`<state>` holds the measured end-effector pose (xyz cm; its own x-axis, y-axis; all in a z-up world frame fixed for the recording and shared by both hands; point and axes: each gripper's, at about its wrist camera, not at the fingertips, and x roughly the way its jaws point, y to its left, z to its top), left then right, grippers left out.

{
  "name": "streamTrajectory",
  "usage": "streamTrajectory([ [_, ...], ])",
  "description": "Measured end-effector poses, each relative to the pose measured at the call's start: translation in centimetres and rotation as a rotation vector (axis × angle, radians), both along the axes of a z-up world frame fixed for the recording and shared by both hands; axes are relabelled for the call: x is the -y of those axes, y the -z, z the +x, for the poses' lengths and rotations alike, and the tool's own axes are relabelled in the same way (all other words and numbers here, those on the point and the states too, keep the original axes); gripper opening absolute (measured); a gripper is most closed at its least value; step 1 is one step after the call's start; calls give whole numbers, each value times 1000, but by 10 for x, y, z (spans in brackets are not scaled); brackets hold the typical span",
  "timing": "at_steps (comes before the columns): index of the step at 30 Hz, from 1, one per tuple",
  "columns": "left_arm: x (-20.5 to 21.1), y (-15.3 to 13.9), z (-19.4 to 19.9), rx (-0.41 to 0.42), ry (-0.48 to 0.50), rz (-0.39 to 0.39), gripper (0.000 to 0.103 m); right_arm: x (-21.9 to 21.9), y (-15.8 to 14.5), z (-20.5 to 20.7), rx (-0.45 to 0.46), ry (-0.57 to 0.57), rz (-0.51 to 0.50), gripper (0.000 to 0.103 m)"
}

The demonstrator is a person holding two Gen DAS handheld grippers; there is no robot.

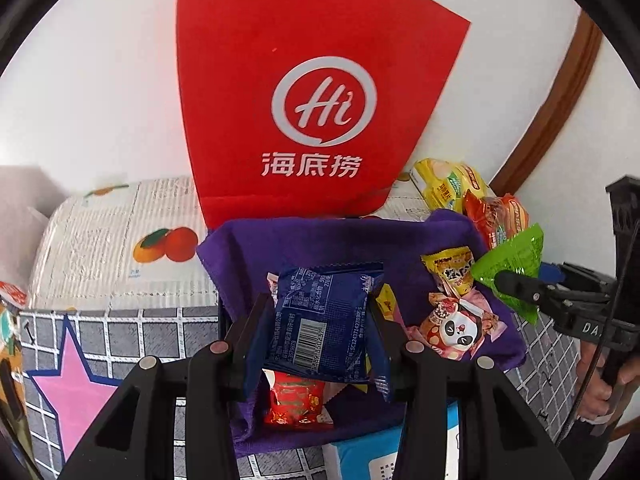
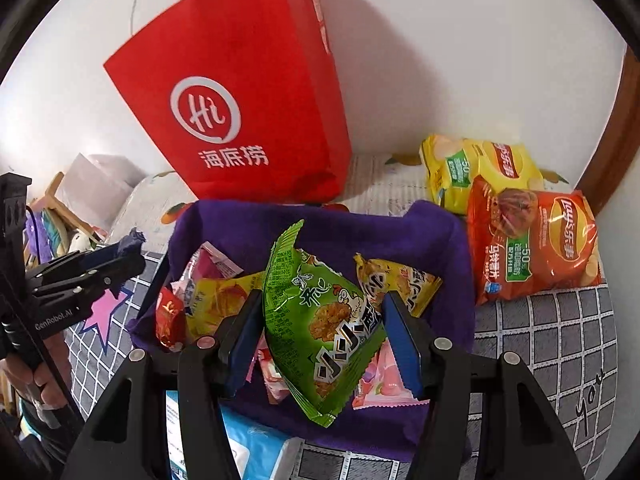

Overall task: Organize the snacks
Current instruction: 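Lower the green bag with the right tool while the left tool lowers the blue packet, opening both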

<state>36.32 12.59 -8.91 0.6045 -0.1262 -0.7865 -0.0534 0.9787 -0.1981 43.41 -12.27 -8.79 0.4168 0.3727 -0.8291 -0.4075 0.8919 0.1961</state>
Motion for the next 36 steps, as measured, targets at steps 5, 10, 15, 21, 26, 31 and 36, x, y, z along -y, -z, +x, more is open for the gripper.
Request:
streamTrajectory([
  [5,-8,5,3,-18,-16,-33,42,1,10,6,-36,7,-9,59],
  [10,-10,7,3,-25,-20,-45,42,0,20,11,-61,11,-31,59],
  [15,-9,8,4,-31,-12,-46,42,4,32,15,-100,31,-30,59],
  [21,-9,8,4,-30,-11,-50,42,-1,44,19,-117,40,-46,59],
  [26,-9,12,6,-39,-17,-54,42,-5,43,16,-115,21,-54,59],
  [31,-9,21,10,-67,-26,-69,42,0,45,18,-134,22,-57,60],
  [36,-10,32,15,-111,-47,-72,42,4,49,23,-158,50,-38,62],
])
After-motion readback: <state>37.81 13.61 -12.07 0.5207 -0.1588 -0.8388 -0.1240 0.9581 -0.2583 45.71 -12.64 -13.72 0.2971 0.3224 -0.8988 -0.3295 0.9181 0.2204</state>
